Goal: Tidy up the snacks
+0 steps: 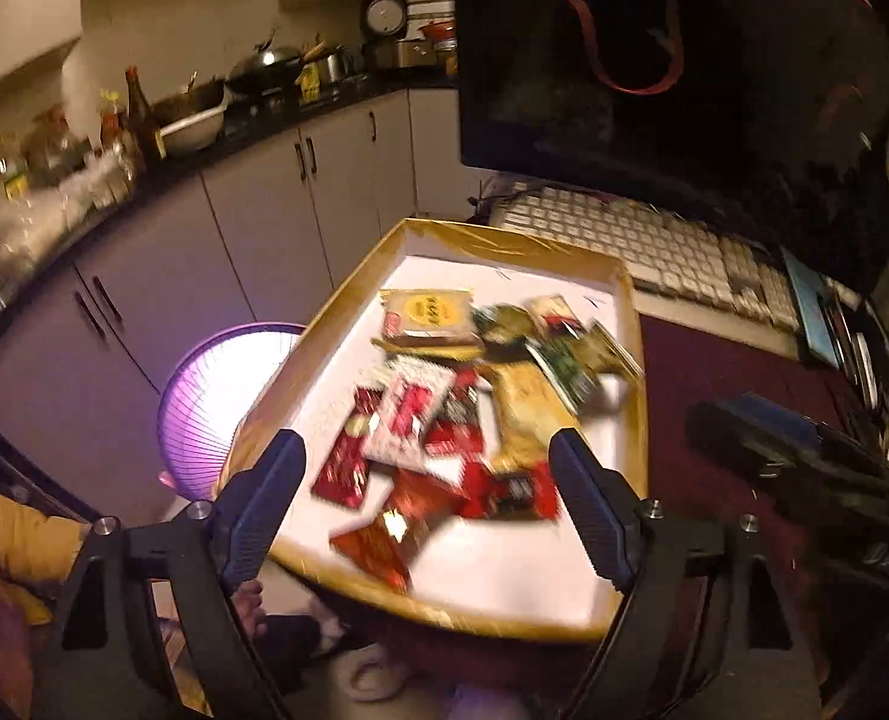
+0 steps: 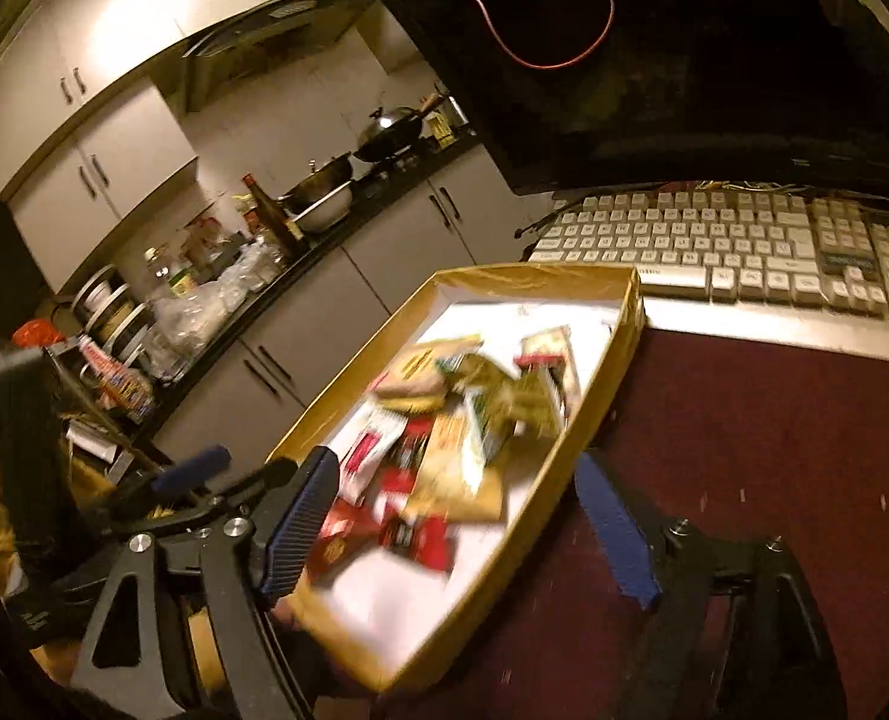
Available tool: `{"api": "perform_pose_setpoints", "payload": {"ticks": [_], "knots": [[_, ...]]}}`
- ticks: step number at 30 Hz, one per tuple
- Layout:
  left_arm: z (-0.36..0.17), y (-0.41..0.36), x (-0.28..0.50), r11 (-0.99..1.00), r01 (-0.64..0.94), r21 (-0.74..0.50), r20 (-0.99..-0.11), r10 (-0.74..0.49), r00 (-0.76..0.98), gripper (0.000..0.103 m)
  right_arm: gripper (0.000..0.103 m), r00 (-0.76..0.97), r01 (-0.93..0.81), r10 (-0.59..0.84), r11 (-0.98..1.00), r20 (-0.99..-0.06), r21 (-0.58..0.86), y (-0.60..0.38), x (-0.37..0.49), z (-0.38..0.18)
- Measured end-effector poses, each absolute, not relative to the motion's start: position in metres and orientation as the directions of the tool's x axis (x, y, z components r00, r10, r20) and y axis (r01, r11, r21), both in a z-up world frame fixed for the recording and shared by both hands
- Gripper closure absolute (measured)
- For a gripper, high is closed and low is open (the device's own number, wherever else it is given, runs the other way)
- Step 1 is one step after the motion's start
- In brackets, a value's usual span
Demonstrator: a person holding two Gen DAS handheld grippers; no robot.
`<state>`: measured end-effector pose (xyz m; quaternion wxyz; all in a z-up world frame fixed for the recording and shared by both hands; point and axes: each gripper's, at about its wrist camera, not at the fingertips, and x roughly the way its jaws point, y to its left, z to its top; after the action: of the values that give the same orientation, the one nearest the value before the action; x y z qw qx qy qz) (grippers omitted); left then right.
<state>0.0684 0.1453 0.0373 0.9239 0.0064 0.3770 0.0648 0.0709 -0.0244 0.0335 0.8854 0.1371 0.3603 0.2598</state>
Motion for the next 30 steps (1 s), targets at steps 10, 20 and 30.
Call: {"api": "perform_pose_setpoints", "payload": {"ticks": [10,20,30], "knots": [[0.006,0.163,0.051,0.949,-0.315,0.038,-0.724,0.243,0.646,0.019,0.02,0.588,-0.369,0.559,0.829,-0.585,0.42,-0.028,0.048,0.027],[-0.006,0.168,0.059,0.939,-0.332,0.094,-0.737,0.29,0.611,0.019,0.02,0.596,-0.389,0.489,0.87,-0.637,0.303,0.0,0.047,0.021],[-0.011,0.163,0.061,0.937,-0.323,0.129,-0.744,0.307,0.593,0.019,0.02,0.591,-0.382,0.463,0.882,-0.66,0.277,0.004,0.051,0.016]]}}
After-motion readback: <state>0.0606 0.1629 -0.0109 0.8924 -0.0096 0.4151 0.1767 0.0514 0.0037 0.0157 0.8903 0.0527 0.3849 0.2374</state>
